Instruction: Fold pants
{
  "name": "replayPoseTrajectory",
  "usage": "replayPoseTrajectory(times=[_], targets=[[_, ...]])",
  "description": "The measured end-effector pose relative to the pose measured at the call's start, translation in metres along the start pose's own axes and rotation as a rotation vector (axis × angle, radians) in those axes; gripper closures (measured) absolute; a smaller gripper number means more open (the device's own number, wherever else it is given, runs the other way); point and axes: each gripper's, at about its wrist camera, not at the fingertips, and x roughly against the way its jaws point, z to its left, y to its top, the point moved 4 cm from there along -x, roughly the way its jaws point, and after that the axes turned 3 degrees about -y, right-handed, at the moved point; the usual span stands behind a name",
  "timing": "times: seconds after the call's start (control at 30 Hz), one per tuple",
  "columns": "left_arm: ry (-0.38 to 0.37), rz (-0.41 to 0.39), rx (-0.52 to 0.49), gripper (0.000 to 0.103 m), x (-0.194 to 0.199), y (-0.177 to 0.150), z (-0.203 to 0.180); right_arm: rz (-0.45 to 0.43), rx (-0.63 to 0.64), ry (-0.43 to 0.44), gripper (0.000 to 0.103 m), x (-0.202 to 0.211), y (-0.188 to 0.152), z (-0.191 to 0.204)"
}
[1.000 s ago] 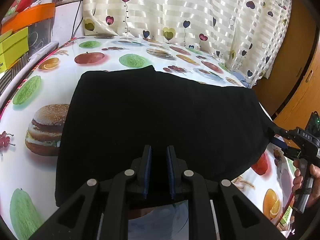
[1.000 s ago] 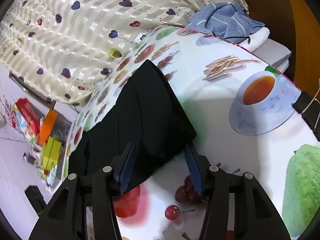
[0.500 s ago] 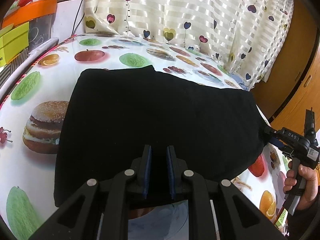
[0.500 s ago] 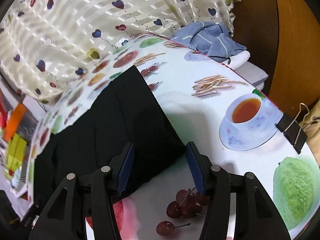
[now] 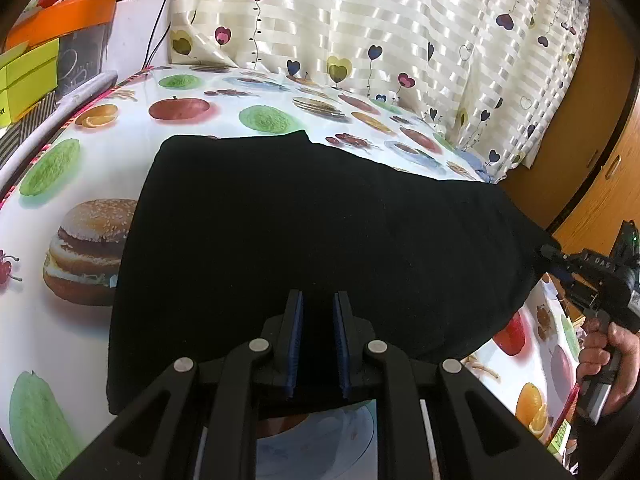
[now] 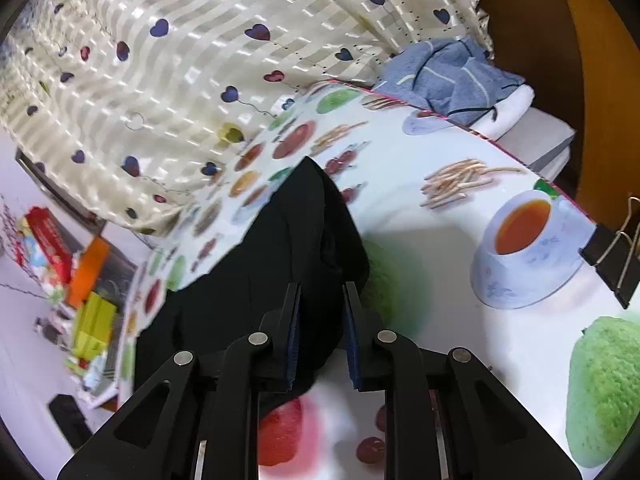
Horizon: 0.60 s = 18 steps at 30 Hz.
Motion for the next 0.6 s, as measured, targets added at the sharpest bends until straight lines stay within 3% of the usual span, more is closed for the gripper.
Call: replayPoseTrajectory(times=[0.2,0.6], targets=[[0.009,0.000,-0.008,0.086,0.000,0.000,-0.001,-0.019,0.050,0.112,0.084,0.013,0.013,0.029],[0.041,-0.048,0.037,0.086,0.018,0.006,0.012,0.015,0.300,0.330,0.084,0.015,0.007,0.146]])
